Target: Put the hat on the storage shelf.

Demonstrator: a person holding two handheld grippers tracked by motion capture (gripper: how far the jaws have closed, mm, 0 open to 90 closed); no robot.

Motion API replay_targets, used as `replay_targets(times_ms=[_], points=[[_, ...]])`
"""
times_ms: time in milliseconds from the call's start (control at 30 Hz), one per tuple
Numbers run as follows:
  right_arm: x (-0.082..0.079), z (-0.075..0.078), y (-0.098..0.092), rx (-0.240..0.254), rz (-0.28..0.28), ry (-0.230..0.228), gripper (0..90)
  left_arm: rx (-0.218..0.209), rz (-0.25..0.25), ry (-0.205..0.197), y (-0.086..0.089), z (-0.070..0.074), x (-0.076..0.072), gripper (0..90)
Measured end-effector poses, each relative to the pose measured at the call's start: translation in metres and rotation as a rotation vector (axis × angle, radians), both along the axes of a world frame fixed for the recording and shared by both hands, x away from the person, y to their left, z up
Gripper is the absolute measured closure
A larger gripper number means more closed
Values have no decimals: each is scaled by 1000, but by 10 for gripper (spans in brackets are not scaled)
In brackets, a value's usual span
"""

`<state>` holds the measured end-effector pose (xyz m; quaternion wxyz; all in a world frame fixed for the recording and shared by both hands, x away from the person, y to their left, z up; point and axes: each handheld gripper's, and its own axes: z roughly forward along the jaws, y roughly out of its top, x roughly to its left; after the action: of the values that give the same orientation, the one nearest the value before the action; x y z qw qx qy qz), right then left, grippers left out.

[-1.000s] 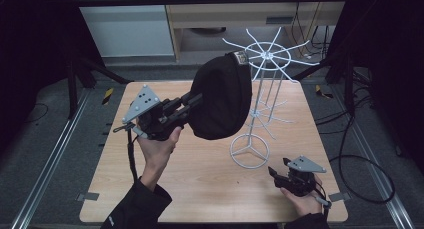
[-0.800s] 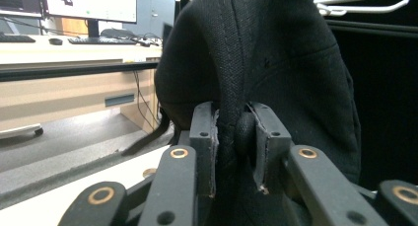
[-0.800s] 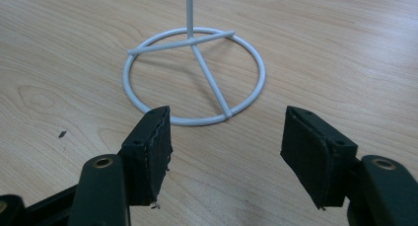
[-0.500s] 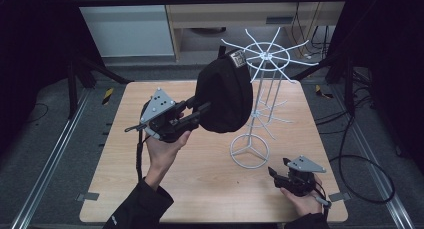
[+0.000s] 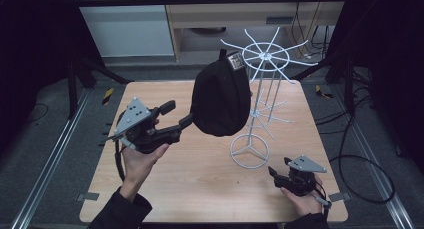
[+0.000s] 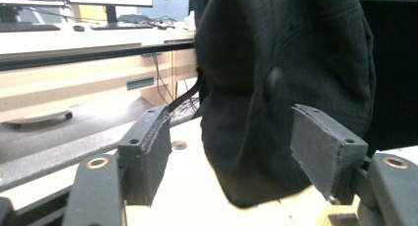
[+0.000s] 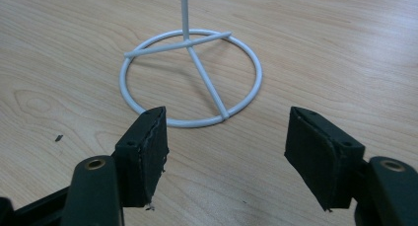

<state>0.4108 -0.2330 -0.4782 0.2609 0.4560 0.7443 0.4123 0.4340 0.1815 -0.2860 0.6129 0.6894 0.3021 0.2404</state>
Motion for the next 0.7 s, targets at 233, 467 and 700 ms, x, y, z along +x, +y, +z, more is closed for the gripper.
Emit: replay_targets(times_ms=[233, 467, 700], points=[[1, -1, -2, -3, -8, -8, 303, 56, 54, 46, 28, -34, -10, 268], [0, -1, -3, 6, -24, -5, 282, 140, 120, 145, 54, -92, -12, 259], [1, -3, -5, 3, -35, -6, 256, 177, 188, 245, 78, -139, -8, 258]])
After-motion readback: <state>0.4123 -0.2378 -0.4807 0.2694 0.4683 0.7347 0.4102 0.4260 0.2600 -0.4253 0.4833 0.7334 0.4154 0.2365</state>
